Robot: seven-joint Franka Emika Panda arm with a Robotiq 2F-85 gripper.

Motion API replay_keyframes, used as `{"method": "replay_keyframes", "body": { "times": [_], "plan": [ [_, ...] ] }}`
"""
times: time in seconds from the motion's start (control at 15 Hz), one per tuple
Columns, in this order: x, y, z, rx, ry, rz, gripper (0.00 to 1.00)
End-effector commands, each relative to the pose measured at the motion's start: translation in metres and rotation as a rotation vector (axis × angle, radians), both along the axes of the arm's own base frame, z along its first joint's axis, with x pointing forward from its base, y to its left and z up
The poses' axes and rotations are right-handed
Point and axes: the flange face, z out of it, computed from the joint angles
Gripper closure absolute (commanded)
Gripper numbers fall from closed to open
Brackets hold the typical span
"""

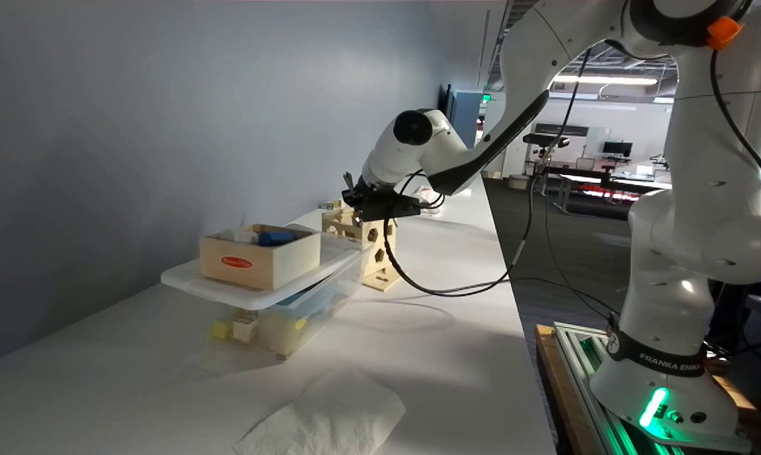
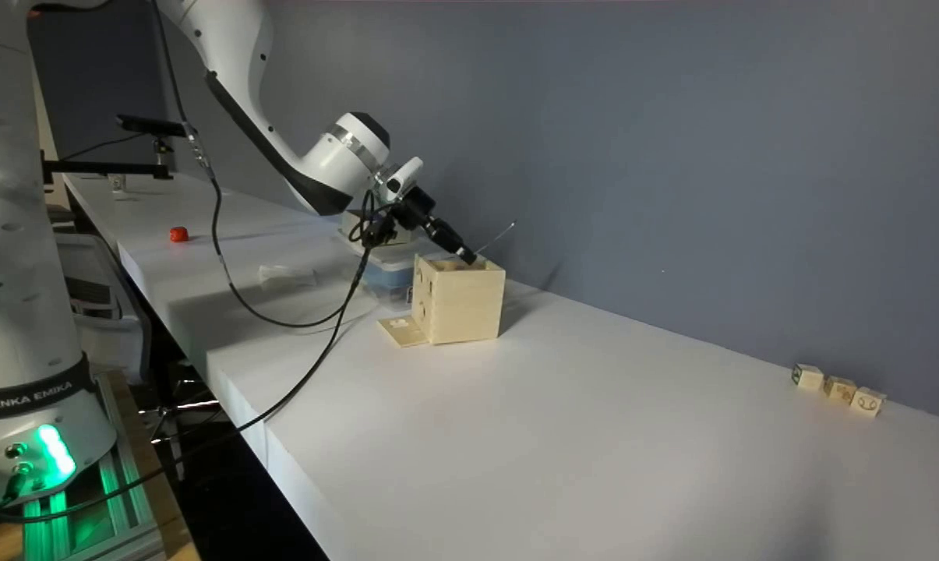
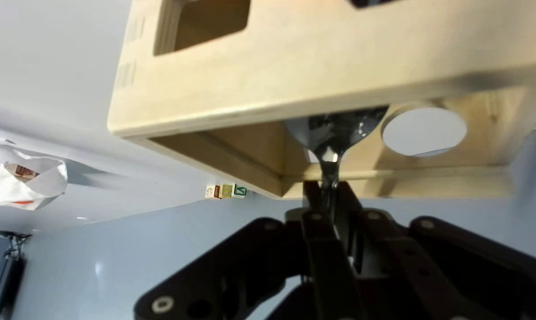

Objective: Move the wooden cube to the left, put the paper towel on the table and put the spoon in the cube

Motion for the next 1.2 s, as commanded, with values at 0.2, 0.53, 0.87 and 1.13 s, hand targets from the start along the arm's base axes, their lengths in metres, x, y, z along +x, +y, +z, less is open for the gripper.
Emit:
{"method": "replay_keyframes", "body": {
  "times": [0.2,0.53,0.87,1.13],
  "plan": [
    [-0.001,0.007,-0.014,-0.008,0.024,-0.006,0.51],
    [-0.020,0.004,0.028,0.071,-0.070,-0.002,0.16],
    [-0.055,0.022,0.094,0.172,-0.181,0.272,0.00],
    [-0.049,0.024,0.109,0.186,-0.209,0.316,0.00]
  ]
}}
